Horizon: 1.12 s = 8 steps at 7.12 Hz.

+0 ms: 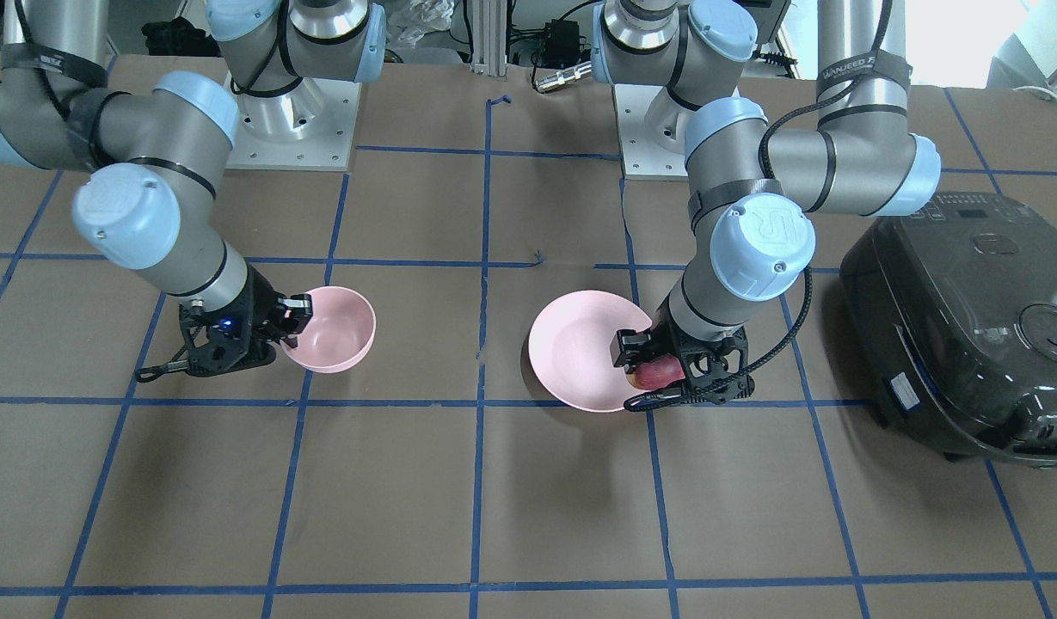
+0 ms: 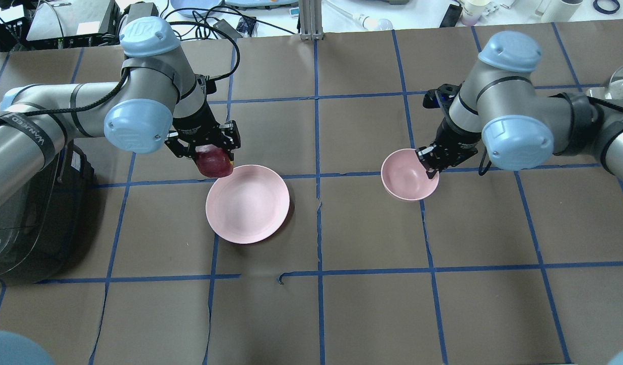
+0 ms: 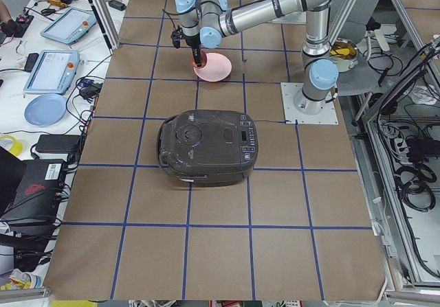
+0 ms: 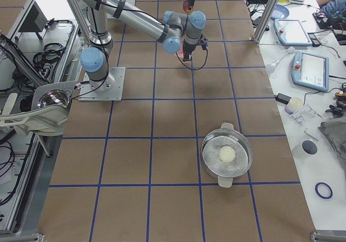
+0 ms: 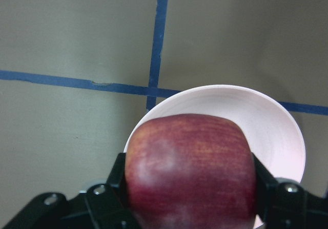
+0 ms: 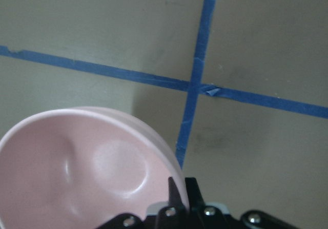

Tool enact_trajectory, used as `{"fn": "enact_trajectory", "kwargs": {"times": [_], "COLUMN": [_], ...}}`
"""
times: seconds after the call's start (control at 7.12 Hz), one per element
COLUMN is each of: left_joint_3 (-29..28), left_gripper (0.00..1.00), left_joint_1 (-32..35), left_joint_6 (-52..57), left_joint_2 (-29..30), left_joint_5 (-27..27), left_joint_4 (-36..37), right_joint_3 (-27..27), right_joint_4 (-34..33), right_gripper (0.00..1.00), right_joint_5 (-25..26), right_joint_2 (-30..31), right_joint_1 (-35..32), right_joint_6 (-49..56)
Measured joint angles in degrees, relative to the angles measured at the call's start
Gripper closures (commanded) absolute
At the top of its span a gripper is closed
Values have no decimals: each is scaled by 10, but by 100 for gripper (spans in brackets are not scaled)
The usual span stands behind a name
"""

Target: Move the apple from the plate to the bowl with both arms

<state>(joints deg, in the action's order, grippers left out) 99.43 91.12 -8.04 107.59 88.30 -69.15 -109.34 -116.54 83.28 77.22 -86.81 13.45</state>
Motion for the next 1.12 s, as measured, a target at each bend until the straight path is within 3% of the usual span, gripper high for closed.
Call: {"fn": "enact_trajectory", "kwargs": {"times": [0.56,0.7,0.84,0.98,1.12], "left_joint_3": [3,4,5,5,3], "left_gripper": [99,99,99,99,99], "left_joint_1": [-11,-12,-12,-12,-12], "left_joint_6": [12,12,12,12,12], "left_joint_2": [-1,-3,-5,-6,-6], "left_joint_5": [2,3,4,4,4], "left_joint_4": [-2,-2,-2,-2,-1], "right_joint_3": [-38,-50,-57,-59,-60], "right_joint_4": [-103,-113,-117,-118,-120], "right_gripper": [100,67,18,0,0], "right_joint_5": [-12,-15,-15,-15,-15], "right_joint_2": [-22,-25,-24,-24,-23], "right_joint_1": [-50,-51,-51,-51,-51], "right_joint_6": [-72,-77,-79,-81,-81]}}
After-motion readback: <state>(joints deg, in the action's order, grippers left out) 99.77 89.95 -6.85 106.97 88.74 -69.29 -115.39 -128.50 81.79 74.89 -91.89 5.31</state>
